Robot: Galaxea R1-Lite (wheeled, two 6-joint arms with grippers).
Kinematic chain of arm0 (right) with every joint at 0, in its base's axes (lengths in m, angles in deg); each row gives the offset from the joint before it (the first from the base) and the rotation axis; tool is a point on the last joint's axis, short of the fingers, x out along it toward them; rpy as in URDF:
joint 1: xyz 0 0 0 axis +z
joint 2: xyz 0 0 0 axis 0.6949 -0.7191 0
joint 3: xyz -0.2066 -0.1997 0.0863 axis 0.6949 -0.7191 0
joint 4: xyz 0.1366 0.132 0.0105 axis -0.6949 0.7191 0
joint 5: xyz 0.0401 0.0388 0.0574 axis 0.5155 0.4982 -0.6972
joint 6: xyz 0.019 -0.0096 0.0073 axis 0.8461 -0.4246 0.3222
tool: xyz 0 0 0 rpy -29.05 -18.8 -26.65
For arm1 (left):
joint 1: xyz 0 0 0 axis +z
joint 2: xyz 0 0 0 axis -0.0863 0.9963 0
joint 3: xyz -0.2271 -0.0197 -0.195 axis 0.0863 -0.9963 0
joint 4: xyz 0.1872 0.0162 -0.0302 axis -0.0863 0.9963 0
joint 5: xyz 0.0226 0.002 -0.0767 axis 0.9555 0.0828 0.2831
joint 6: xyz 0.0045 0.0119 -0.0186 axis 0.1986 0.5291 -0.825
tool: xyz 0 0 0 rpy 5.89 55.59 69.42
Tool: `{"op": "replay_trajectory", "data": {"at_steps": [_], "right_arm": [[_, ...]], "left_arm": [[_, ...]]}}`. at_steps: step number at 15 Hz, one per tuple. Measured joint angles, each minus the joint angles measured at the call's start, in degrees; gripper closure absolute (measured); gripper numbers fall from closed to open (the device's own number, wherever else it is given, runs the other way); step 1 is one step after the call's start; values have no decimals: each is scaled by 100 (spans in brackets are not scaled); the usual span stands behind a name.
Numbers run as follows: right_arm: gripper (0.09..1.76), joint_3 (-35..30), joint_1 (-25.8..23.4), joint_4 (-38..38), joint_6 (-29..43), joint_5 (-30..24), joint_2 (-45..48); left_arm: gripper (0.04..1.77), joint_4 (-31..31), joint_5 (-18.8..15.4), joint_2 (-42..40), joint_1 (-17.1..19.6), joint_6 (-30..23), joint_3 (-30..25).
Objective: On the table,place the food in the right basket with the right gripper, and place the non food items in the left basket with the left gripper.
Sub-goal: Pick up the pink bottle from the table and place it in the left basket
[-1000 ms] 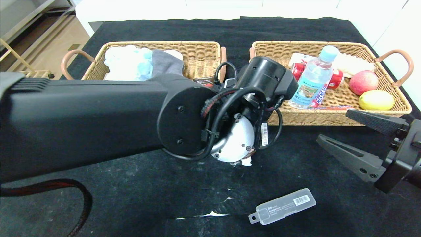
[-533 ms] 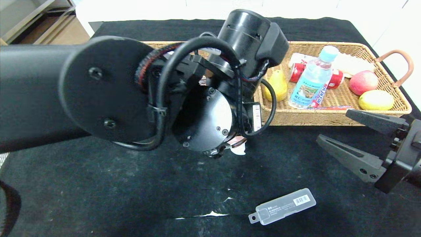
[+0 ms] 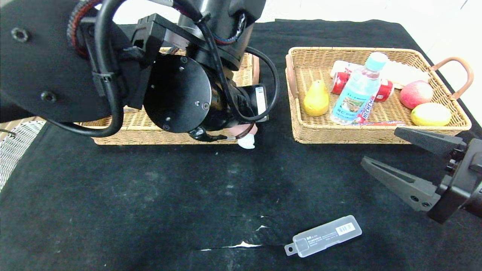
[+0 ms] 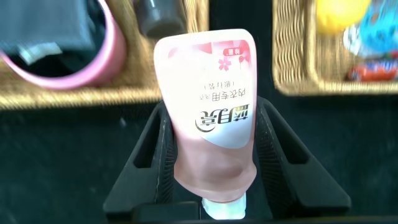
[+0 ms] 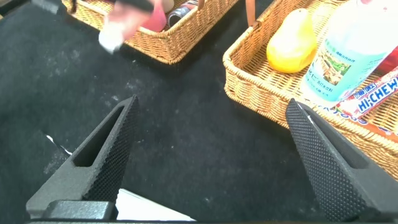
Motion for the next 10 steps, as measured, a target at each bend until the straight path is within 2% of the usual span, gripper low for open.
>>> {"op": "replay_trajectory", "data": {"at_steps": [10], "right_arm": [[14,5,0,2,-1,-2,9]], "left_arm": [[97,-1626,-18,402,706,1358,243]]}}
